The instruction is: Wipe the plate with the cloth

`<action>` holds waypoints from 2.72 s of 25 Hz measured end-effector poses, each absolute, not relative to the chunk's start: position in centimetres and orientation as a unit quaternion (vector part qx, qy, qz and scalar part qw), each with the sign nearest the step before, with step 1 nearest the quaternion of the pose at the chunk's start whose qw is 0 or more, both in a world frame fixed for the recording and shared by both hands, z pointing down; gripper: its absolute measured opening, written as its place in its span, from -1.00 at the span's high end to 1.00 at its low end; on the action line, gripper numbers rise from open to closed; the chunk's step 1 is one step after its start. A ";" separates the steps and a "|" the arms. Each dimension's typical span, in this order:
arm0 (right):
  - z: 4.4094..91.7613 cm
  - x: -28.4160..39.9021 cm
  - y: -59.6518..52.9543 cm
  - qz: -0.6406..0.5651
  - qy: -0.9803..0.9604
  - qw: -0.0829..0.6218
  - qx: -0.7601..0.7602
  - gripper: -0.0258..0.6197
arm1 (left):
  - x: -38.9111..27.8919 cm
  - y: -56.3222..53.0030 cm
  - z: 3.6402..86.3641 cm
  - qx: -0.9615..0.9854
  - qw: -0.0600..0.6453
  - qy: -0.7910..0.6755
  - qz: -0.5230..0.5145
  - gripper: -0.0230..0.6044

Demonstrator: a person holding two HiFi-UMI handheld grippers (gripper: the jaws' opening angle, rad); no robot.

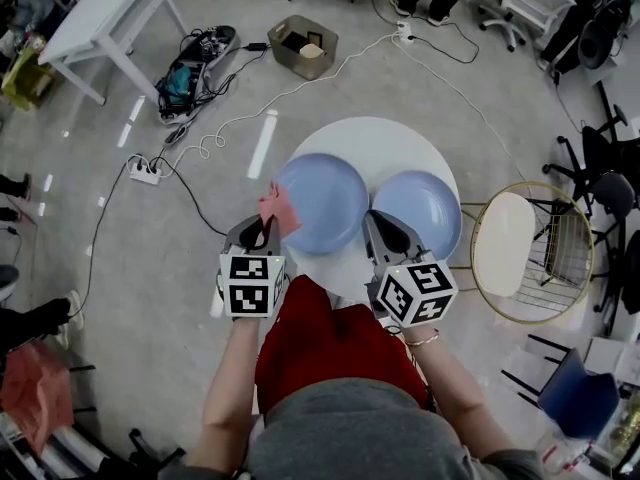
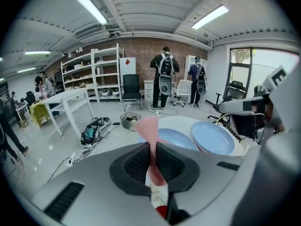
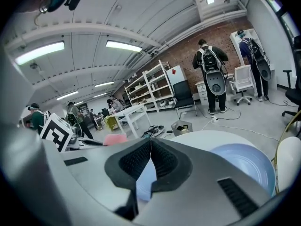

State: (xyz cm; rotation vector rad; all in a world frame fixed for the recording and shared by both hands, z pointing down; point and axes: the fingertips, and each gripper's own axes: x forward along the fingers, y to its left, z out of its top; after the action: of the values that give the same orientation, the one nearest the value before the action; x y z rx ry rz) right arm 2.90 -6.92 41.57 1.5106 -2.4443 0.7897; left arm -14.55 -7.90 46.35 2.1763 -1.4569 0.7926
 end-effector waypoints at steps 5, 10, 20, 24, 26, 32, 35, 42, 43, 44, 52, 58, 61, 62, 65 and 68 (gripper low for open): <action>40.3 3.5 -5.2 0.246 -0.831 0.072 0.493 0.83 | -14.2 -6.3 44.2 0.776 0.177 -0.549 0.255 0.82; 38.7 4.0 -3.7 0.229 -0.843 0.059 0.483 0.83 | -14.0 -4.7 42.2 0.770 0.148 -0.570 0.245 0.82; 35.6 5.9 -0.6 0.182 -0.863 0.047 0.468 0.83 | -12.2 -1.2 38.1 0.770 0.103 -0.594 0.208 0.82; 34.1 5.7 0.1 0.160 -0.872 0.039 0.462 0.83 | -12.2 -0.3 35.5 0.772 0.077 -0.604 0.183 0.82; 33.6 5.4 0.4 0.162 -0.875 0.033 0.455 0.83 | -12.4 0.2 34.8 0.771 0.072 -0.608 0.175 0.82; 32.9 4.2 0.9 0.158 -0.881 0.022 0.445 0.83 | -13.0 1.2 34.0 0.772 0.067 -0.613 0.155 0.82; 32.2 3.5 1.2 0.155 -0.882 0.014 0.445 0.83 | -13.4 1.9 33.4 0.775 0.061 -0.611 0.145 0.82; 30.4 2.3 1.6 0.135 -0.883 -0.002 0.450 0.83 | -14.0 2.8 32.2 0.793 0.057 -0.597 0.110 0.82; 30.2 2.1 1.7 0.130 -0.884 -0.004 0.449 0.83 | -14.1 2.9 31.9 0.795 0.052 -0.595 0.107 0.82; 30.0 1.9 1.8 0.128 -0.884 -0.006 0.450 0.83 | -14.1 3.0 31.6 0.797 0.046 -0.593 0.104 0.82; 29.0 0.1 2.9 0.104 -0.881 -0.006 0.462 0.83 | -15.9 3.6 30.2 0.809 0.028 -0.582 0.079 0.82; 28.1 -1.1 3.9 0.084 -0.878 -0.009 0.472 0.83 | -16.8 3.9 29.8 0.817 0.025 -0.572 0.068 0.82; 27.9 -1.7 4.2 0.080 -0.877 -0.012 0.474 0.83 | -16.9 4.0 29.7 0.821 0.027 -0.567 0.063 0.82; 27.8 -1.9 4.3 0.079 -0.876 -0.013 0.475 0.83 | -17.0 4.0 29.7 0.822 0.029 -0.566 0.061 0.82; 27.7 -2.5 4.6 0.076 -0.876 -0.014 0.476 0.83 | -17.2 4.1 29.7 0.825 0.031 -0.561 0.057 0.82; 27.8 -2.9 4.8 0.072 -0.875 -0.012 0.479 0.83 | -17.3 4.2 29.7 0.829 0.030 -0.556 0.055 0.82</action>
State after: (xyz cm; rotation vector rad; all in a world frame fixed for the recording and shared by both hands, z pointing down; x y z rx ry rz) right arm -2.95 4.80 27.84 1.5162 -2.7689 0.2293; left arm -17.28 4.23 29.73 2.5540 -1.7146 0.1690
